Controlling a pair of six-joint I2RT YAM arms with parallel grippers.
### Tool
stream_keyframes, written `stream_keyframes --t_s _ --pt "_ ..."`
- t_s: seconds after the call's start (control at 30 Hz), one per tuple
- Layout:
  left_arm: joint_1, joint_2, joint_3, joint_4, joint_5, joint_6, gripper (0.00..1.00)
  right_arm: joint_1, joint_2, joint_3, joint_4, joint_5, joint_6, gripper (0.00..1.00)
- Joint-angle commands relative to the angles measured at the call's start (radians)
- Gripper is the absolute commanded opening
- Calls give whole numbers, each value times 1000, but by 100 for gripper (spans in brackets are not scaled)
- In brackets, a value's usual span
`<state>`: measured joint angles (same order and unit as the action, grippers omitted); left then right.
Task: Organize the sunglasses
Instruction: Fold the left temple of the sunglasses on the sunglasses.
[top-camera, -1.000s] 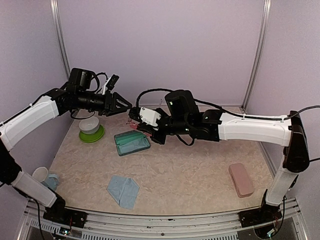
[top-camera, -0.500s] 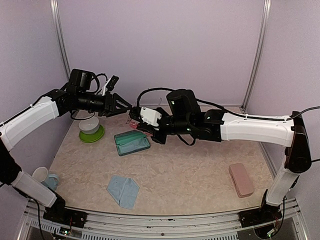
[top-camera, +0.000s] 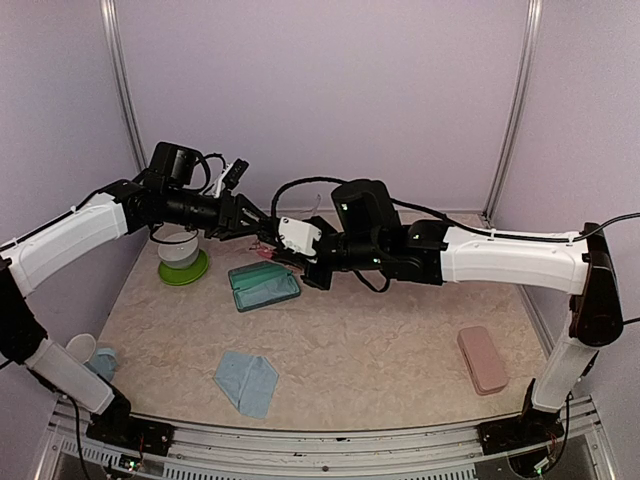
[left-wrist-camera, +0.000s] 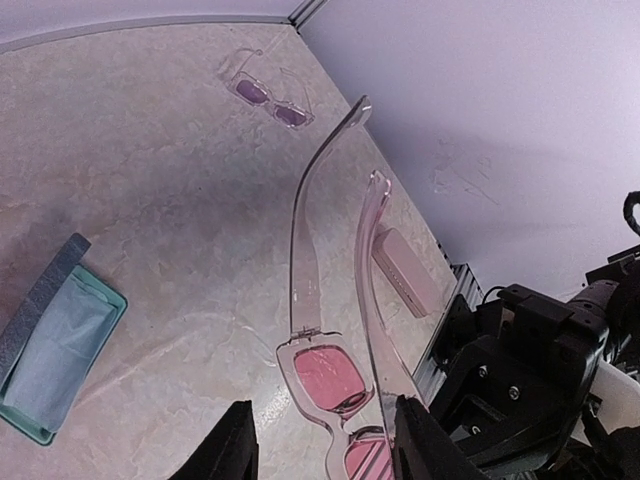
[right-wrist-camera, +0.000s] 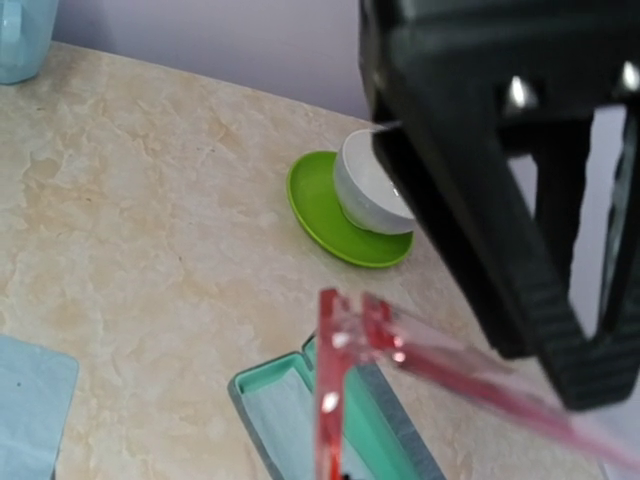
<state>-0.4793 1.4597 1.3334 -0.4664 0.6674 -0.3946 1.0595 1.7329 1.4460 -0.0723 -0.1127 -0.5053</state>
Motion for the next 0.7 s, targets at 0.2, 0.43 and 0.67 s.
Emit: stream_keyframes --t_s 0.2,0.43,0.67 --pt "-21 22 39 -39 -22 22 46 19 -18 37 16 -2 -24 0" --pt "-30 30 45 -42 9 63 46 20 -16 45 14 -6 -32 0" --pt "-34 62 83 -93 14 100 45 23 -18 53 3 -2 -58 0"
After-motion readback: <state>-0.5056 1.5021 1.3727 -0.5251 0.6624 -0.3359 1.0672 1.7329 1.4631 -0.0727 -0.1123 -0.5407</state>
